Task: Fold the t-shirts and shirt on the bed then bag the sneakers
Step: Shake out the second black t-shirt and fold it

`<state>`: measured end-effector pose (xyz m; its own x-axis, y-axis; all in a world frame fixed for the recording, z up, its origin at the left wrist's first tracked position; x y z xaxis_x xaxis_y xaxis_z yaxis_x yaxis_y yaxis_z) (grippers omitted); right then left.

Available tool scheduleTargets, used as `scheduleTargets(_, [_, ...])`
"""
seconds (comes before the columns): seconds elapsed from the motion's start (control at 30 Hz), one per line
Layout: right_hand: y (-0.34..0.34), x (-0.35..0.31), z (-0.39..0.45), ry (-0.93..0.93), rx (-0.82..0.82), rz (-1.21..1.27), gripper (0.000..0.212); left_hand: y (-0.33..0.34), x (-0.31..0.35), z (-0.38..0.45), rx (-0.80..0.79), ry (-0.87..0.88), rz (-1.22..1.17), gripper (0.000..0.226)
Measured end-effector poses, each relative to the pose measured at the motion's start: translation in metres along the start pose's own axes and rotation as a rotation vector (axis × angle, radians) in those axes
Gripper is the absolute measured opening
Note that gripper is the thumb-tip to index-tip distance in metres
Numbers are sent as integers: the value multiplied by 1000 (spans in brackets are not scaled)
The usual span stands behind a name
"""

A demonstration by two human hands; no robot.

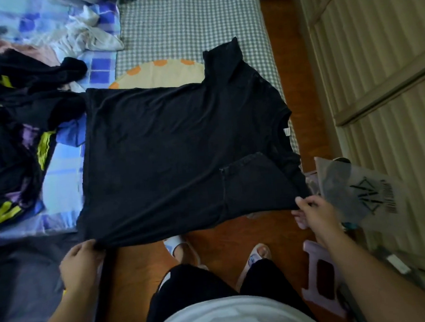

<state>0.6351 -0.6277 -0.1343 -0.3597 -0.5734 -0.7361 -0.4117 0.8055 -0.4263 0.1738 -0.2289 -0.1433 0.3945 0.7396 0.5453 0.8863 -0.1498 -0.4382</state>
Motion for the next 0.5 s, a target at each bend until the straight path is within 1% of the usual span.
scheduleTargets(0.07, [-4, 10, -1, 10, 99, 90, 11, -3, -18, -3, 36, -90, -155, 13])
scheduleTargets(0.1, [-6, 15, -3, 30, 154, 157, 7, -3, -27, -2, 26, -138, -235, 15])
scheduleTargets(0.13, [-7, 22, -6, 67, 203, 228, 6, 0, -33, -1, -30, -175, -289, 23])
scheduleTargets(0.2, [-7, 39, -9, 156, 270, 371, 24, 11, -41, -5, -166, -241, -291, 50])
scheduleTargets(0.23, [-6, 48, -10, 198, 303, 449, 38, 12, -42, -8, -172, -252, -263, 54])
scheduleTargets(0.27, [-5, 53, -11, 234, 329, 516, 52, 10, -46, -6, -134, -277, -302, 42])
scheduleTargets(0.3, [-3, 54, -13, 263, 341, 560, 61, 6, -51, -1, -80, -305, -352, 36])
scheduleTargets(0.33, [0, 53, -15, 286, 339, 581, 63, 0, -61, 10, -18, -336, -366, 37])
scheduleTargets(0.4, [2, 54, -16, 326, 308, 566, 56, -9, -81, 48, -26, -355, -423, 43])
scheduleTargets(0.43, [3, 55, -17, 352, 279, 532, 51, -10, -86, 61, -54, -357, -438, 44])
scheduleTargets(0.47, [2, 57, -17, 375, 258, 488, 47, -8, -88, 67, -89, -384, -450, 40])
scheduleTargets(0.5, [1, 57, -17, 385, 246, 442, 45, -4, -83, 60, -119, -401, -410, 34])
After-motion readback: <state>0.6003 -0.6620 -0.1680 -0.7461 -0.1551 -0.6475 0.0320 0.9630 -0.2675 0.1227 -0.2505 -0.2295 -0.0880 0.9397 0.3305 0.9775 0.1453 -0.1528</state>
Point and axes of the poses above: each hand's wrist, its own z-axis towards the middle knuckle, its own y-axis out of the palm, x = y × z, the point moved 8 cm from there along z, towards the middle knuckle, and after that the axes turned 13 degrees about -y, right-handed, at the moved point
